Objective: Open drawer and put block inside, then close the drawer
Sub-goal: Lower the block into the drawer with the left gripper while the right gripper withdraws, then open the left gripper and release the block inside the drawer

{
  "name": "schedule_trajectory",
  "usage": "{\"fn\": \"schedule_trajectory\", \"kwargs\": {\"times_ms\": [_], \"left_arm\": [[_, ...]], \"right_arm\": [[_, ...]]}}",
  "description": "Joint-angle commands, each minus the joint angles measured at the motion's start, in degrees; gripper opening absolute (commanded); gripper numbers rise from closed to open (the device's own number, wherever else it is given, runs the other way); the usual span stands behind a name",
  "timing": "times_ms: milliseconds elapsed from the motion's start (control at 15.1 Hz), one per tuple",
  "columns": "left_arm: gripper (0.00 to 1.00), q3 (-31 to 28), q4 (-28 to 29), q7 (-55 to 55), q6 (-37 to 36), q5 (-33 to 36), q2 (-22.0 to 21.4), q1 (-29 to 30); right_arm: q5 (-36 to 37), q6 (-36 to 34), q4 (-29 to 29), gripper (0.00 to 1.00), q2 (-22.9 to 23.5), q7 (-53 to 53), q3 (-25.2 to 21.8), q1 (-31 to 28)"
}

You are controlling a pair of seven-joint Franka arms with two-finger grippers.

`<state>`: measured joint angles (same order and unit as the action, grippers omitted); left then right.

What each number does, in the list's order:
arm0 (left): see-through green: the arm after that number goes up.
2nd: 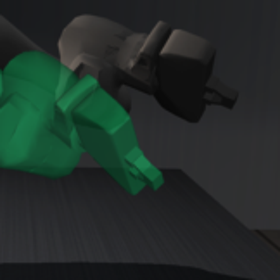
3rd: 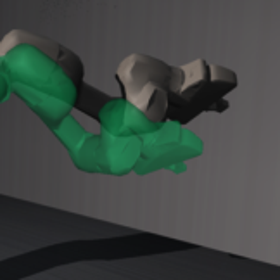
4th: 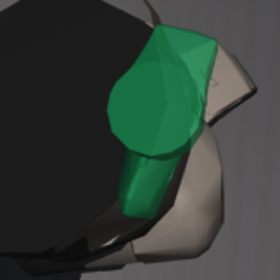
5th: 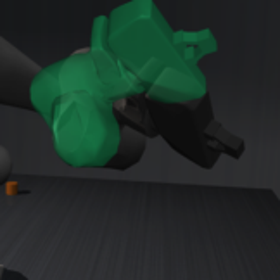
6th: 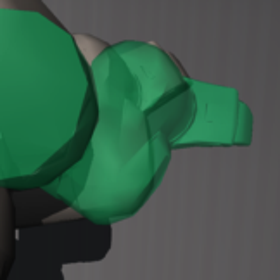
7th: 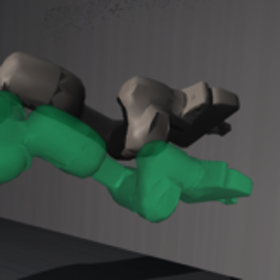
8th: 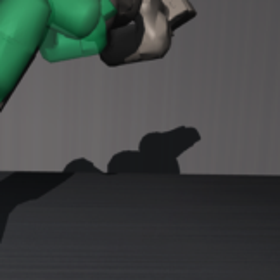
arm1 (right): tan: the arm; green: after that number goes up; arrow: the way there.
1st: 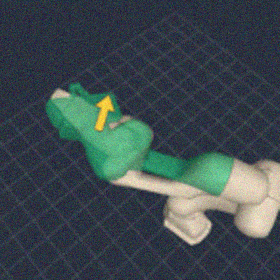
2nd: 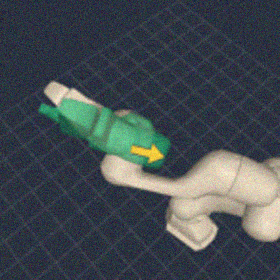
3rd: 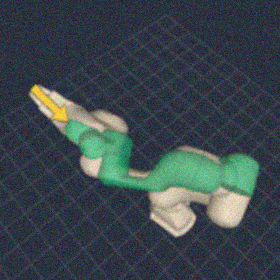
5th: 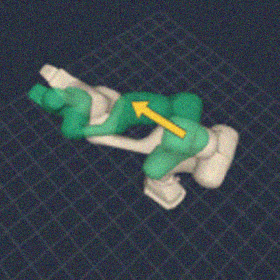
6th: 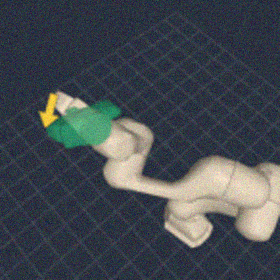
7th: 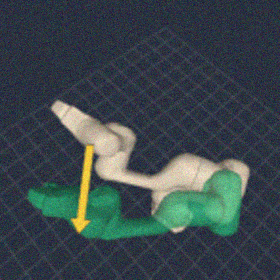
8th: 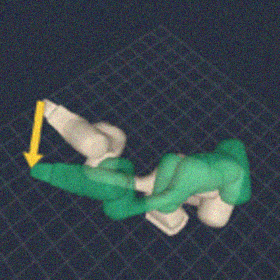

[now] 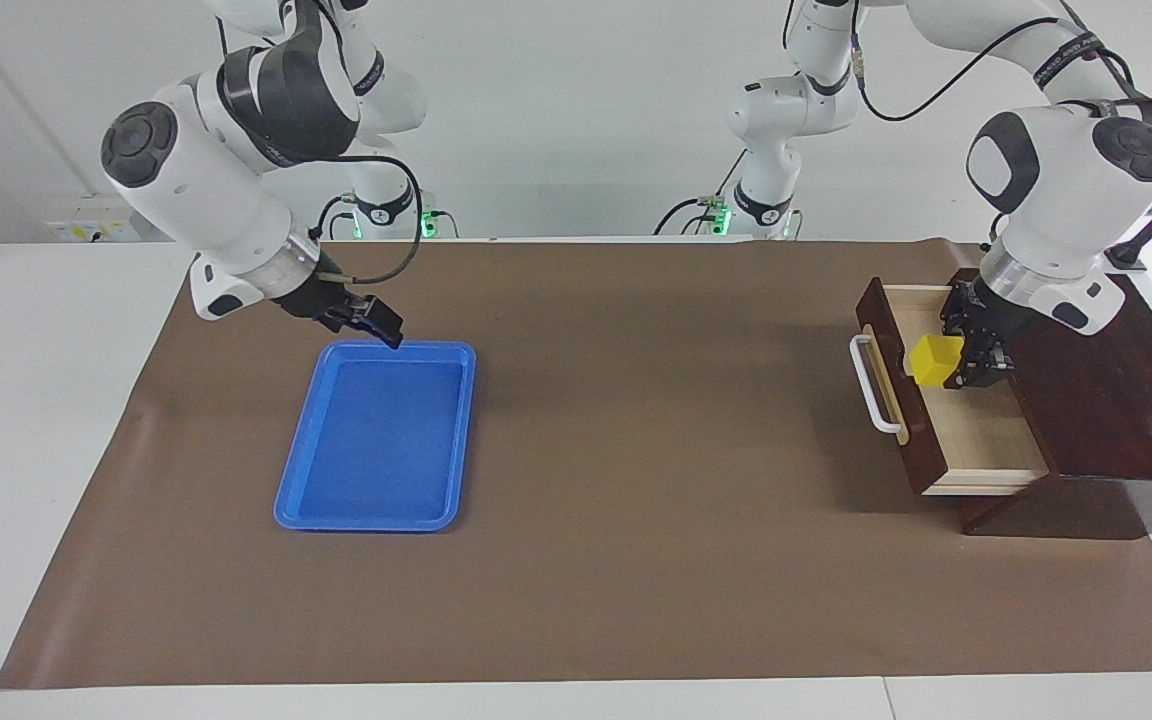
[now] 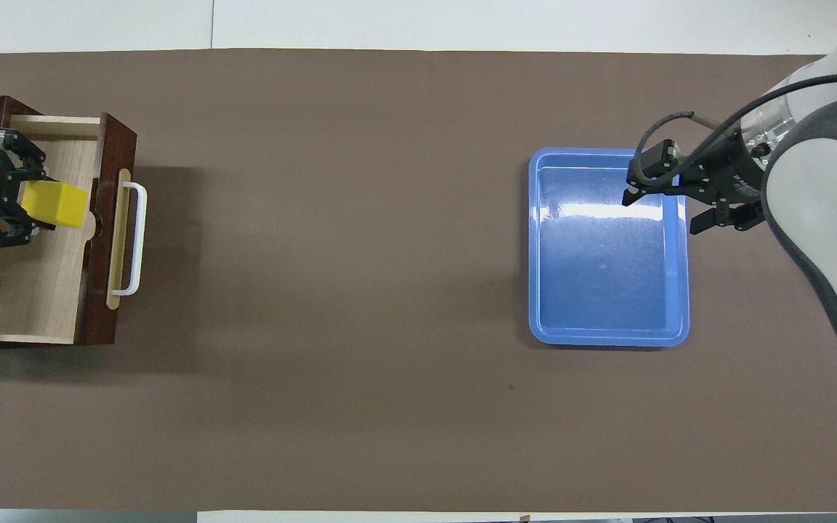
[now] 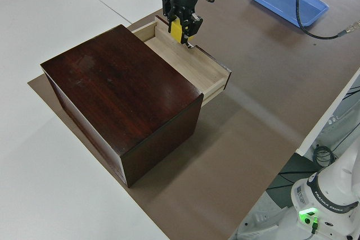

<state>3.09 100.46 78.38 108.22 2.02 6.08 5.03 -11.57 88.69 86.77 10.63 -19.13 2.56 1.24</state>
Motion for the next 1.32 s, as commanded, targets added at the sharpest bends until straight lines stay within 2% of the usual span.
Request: {"fn": "schedule_trajectory", "kwargs": {"times_ms": [0, 198, 397, 661, 859, 1256], "left_arm": [[0.00, 0.8, 4.0, -1.3, 2.4, 1.1, -2.3, 1.3], [0.00, 0.7, 7.5, -1.4, 6.6, 1.1, -2.6, 1.7], [0.00, 0.8, 9.2, -1.4, 8.8, 1.1, -2.4, 3.1], [0.00, 0.8, 13.4, -1.1, 12.8, 1.1, -2.8, 3.1], [0.00, 0.8, 14.2, -0.7, 13.2, 1.1, -2.9, 3.1], [0.00, 0.8, 16.4, 0.5, 13.4, 1.1, -4.1, 3.2]], "right_arm": [[4.3, -1.1, 0.2, 1.00, -2.5, 13.3, 0.7, -2.6], [8.0, -1.1, 0.5, 1.00, -4.8, 24.2, 0.7, -4.5], [10.3, -2.3, 0.8, 1.00, -8.2, 30.5, 0.7, -5.5], [12.3, -6.2, 0.7, 1.00, -12.3, 30.6, 0.3, -5.2], [12.2, -5.9, 1.2, 1.00, -12.4, 28.7, -3.3, -2.2], [12.3, -4.7, 3.7, 1.00, -12.5, 26.3, -3.5, -1.7]]}}
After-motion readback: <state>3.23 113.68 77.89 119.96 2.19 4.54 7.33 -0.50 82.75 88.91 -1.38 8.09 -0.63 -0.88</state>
